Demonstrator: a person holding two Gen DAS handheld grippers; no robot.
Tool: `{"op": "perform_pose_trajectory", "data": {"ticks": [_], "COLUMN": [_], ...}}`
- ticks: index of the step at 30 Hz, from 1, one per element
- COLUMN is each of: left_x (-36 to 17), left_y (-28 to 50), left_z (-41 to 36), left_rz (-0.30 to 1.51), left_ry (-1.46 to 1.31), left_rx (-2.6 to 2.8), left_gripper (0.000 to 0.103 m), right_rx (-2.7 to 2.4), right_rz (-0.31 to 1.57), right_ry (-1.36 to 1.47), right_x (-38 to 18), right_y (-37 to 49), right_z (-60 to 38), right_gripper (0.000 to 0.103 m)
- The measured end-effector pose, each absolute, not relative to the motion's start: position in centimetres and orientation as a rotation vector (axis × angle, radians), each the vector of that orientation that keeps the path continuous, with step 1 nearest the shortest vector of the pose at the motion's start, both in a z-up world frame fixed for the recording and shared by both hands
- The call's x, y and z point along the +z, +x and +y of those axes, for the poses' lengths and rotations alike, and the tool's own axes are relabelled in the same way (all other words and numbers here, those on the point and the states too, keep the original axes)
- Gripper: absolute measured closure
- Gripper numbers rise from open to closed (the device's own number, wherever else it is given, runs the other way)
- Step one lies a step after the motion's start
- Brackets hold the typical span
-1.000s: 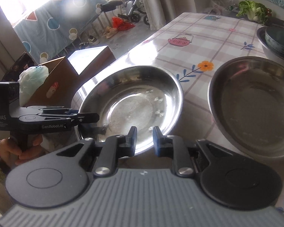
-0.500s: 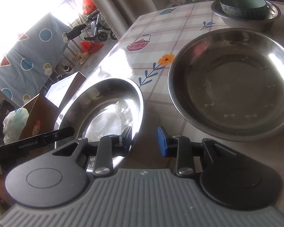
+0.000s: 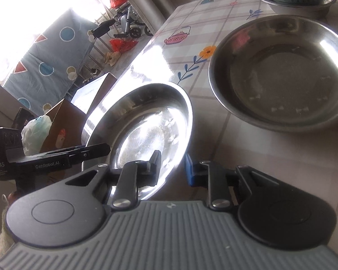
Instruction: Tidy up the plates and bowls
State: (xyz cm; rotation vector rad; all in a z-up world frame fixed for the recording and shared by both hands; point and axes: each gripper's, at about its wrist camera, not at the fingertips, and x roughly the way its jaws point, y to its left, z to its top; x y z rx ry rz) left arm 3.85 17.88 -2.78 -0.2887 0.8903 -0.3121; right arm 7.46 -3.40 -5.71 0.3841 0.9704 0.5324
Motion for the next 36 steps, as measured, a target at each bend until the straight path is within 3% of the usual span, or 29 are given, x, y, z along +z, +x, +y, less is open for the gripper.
{"op": "perform_pose_trajectory", "data": {"ticks": [9, 15, 18, 36], "left_x": [-2.7, -2.5, -2.3, -2.8], "left_y": [4.8, 4.8, 4.4, 3.2], "left_z": [16.5, 15.3, 15.2, 10.2], "left_rz": [0.866, 0.841, 0.839, 0.795], "left_ry": [-0.222, -0.183, -0.199, -0.012], "left_rx": [-0.203, -0.101, -0.113, -0.036], "left_gripper": [0.059, 0.077, 0.08, 0.079], "right_rx": [0.47, 0.458, 0.436, 0.384], "right_rz": [0.898, 0.885, 0.871, 0.871], "right_ry": [0.313, 0.315, 0.274, 0.299], "right_x": [-5.4, -6.4, -6.1, -6.6], "right_y": [6.5, 6.7, 6.3, 5.5], "right_z": [-4.0, -3.6, -3.4, -5.2], "right_gripper": [0.082, 0.09, 0.09, 0.09]}}
